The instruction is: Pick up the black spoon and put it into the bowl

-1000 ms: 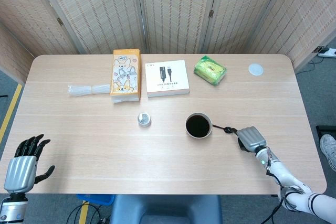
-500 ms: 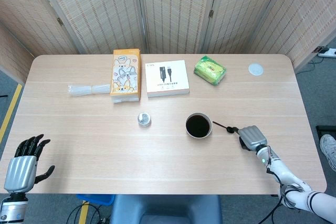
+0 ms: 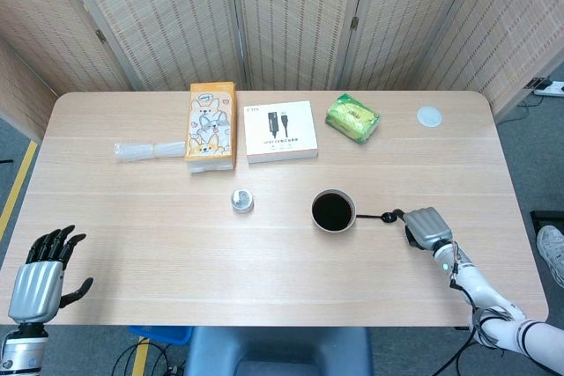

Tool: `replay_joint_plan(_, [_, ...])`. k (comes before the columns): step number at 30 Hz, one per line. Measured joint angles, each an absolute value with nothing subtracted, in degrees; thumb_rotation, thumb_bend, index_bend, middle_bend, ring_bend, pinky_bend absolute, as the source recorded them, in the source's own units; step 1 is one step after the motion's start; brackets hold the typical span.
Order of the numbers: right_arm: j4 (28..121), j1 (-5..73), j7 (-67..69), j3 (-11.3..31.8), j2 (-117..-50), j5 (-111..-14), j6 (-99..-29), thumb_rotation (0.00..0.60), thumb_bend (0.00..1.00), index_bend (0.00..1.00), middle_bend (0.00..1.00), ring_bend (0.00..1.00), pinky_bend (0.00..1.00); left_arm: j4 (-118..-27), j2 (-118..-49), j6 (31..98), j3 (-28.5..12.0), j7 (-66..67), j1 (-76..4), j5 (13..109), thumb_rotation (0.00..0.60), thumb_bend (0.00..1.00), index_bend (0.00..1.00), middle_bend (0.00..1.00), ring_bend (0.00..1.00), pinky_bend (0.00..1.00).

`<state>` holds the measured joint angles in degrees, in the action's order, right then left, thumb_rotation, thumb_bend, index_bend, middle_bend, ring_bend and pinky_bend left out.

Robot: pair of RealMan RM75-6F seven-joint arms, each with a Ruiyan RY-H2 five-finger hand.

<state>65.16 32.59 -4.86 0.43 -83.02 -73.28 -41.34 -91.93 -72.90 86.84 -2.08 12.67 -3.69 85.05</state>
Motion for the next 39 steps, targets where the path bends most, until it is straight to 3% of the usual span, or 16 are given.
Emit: replay_joint_plan(39, [64.7, 31.9, -4.3, 0.2, -83.2, -73.9, -42.2, 0.600, 0.82, 0.24, 0.98, 1.00, 1.00, -91.8, -73.0, 87.0, -1.8, 12.7, -3.3, 85.0, 0.600, 0.27, 0.22, 0.13, 0.13, 0.15])
